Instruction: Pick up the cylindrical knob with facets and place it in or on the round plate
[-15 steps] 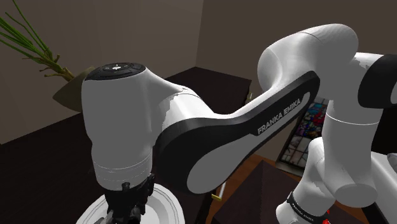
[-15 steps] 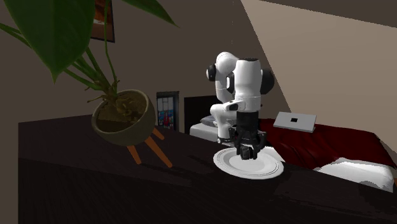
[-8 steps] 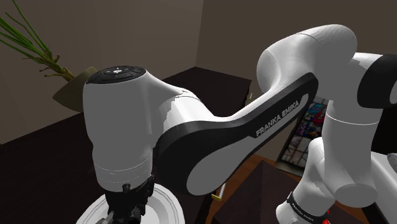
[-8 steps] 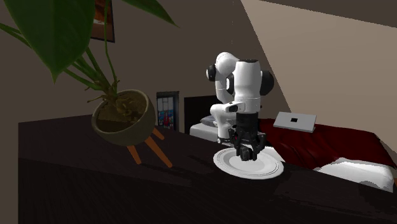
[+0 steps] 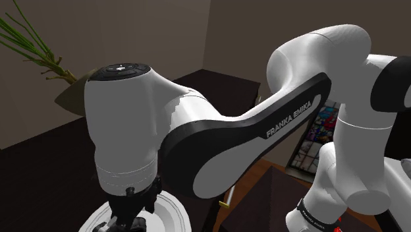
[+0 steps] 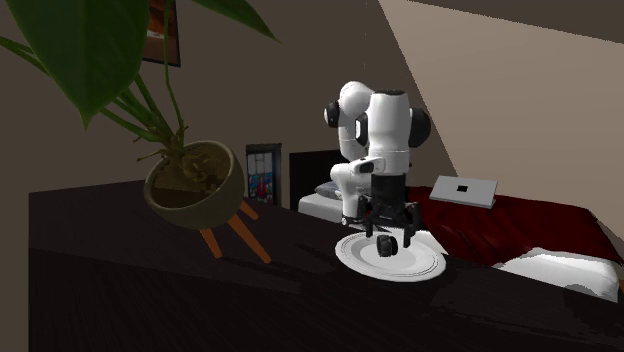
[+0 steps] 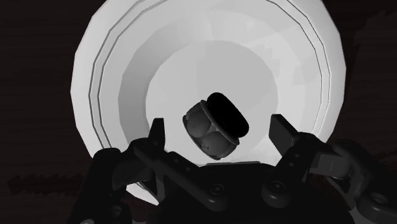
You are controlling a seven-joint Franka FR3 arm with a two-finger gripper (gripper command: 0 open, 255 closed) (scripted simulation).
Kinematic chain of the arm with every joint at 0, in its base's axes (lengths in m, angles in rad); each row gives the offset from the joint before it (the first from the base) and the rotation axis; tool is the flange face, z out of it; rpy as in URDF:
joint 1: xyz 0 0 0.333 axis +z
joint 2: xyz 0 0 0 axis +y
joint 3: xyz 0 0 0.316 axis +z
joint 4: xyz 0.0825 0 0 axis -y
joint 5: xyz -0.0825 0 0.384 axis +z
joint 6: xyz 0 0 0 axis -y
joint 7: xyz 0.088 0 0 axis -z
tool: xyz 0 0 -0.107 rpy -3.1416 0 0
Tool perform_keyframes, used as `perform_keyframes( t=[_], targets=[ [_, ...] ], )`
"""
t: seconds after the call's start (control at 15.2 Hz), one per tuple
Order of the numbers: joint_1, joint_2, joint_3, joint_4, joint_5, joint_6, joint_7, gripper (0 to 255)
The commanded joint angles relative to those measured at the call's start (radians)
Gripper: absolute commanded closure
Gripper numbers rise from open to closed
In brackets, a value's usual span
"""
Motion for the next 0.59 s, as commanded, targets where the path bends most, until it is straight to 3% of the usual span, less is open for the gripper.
perform_keyframes(
  t=[0.0,0.13,0.53],
  targets=[
    [-0.003,-0.016,0.004,0.032,0.011,-0.045,-0.007,0],
    [-0.004,-0.029,0.007,0.077,0.02,-0.101,-0.013,0],
    [-0.004,-0.029,0.007,0.077,0.02,-0.101,-0.013,0]
  ],
)
